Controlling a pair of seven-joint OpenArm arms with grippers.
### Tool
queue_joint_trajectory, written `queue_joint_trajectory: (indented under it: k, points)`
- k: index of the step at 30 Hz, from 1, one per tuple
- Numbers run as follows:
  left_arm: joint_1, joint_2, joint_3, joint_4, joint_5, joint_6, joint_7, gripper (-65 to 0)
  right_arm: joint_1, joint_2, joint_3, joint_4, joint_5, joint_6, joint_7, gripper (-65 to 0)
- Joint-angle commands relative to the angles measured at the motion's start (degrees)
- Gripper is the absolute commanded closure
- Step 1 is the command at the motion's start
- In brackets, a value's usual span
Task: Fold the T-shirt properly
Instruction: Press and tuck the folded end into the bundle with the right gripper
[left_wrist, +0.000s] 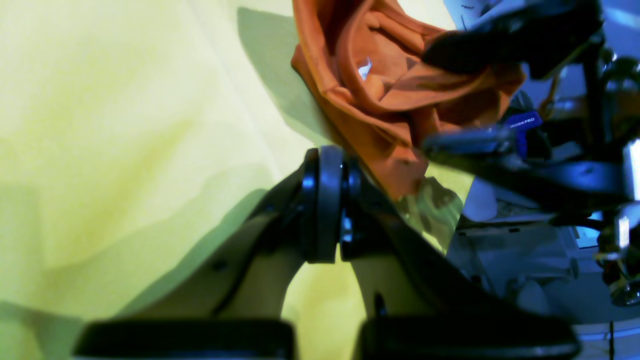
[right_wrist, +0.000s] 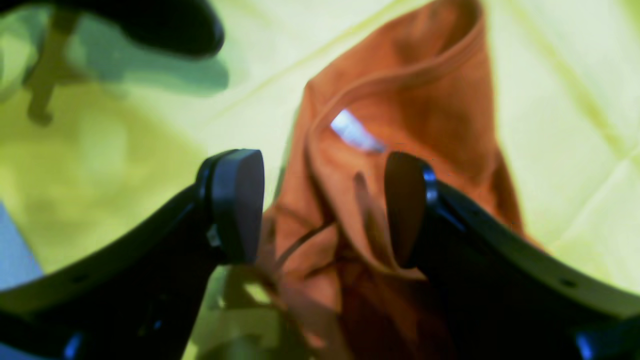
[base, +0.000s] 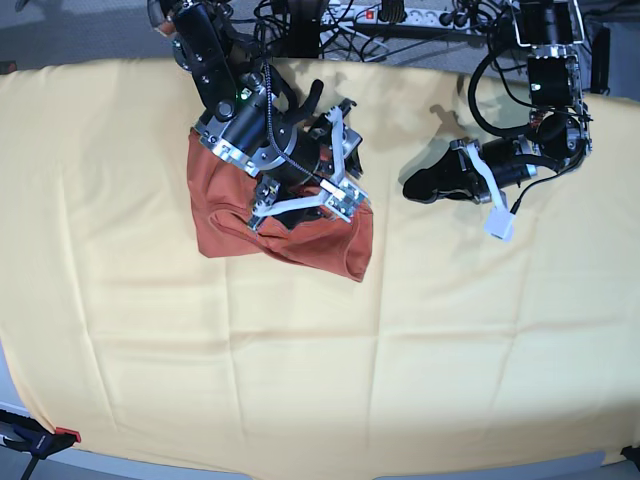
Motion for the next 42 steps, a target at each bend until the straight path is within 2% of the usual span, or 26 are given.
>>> queue_joint_trajectory:
  k: [1, 8, 14, 19, 21, 25, 27, 31, 36, 40, 41, 42]
  points:
    - [-0.7, -0.8, -0.3, 0.9, -1.8, -0.5, -0.8, 0.0, 0.6, 0.4, 0.1, 1.2, -1.4, -0.5, 0.9, -39.8]
    - [-0.6, -0.8, -0.3, 0.9, -1.8, -0.5, -0.8, 0.0, 0.6, 6.0, 0.1, 1.2, -7.9, -4.3, 2.7, -39.8]
    - [-0.7, -0.8, -0.3, 0.9, -1.8, -0.5, -0.9, 0.0, 0.6, 8.4, 0.1, 1.2, -8.7, -4.8, 2.6, -39.8]
    - [-0.7, -0.8, -0.3, 0.9, -1.8, -0.5, -0.9, 0.0, 0.6, 9.0, 0.1, 1.2, -10.2, -6.6, 2.4, -39.6]
    - [-0.7, -0.8, -0.3, 0.9, -1.8, -0.5, -0.9, 0.0, 0.6, 8.9, 0.1, 1.3, -10.1, -6.9, 2.4, -34.5]
    - [-0.7, -0.7, -0.3, 0.9, -1.8, -0.5, -0.9, 0.0, 0.6, 8.8, 0.0, 2.0, -10.1, -5.8, 2.7, -9.4]
    - [-0.7, -0.7, -0.3, 0.9, -1.8, -0.5, -0.9, 0.0, 0.6, 8.6, 0.0, 2.4, -9.8, -4.8, 3.3, -2.5]
    - [-0.6, -0.7, -0.3, 0.9, -1.8, -0.5, -0.9, 0.0, 0.6, 5.8, 0.0, 2.4, -5.3, -4.9, 3.5, -1.4]
    - [-0.6, -0.8, -0.3, 0.9, -1.8, -0.5, -0.8, 0.0, 0.6, -0.2, 0.0, 2.4, 1.1, 0.3, 3.5, -1.5]
    - [-0.6, -0.8, -0.3, 0.9, -1.8, -0.5, -0.8, 0.0, 0.6, -4.7, 0.0, 2.4, 3.2, 1.9, 3.5, -1.8]
    - [-0.7, -0.8, -0.3, 0.9, -1.8, -0.5, -0.8, 0.0, 0.6, -5.6, 0.0, 2.4, 3.8, 2.6, 3.5, -2.7]
    - [-0.6, -0.8, -0.3, 0.9, -1.8, -0.5, -0.8, 0.0, 0.6, -6.6, 0.0, 2.4, 3.9, 3.2, 3.5, -6.4]
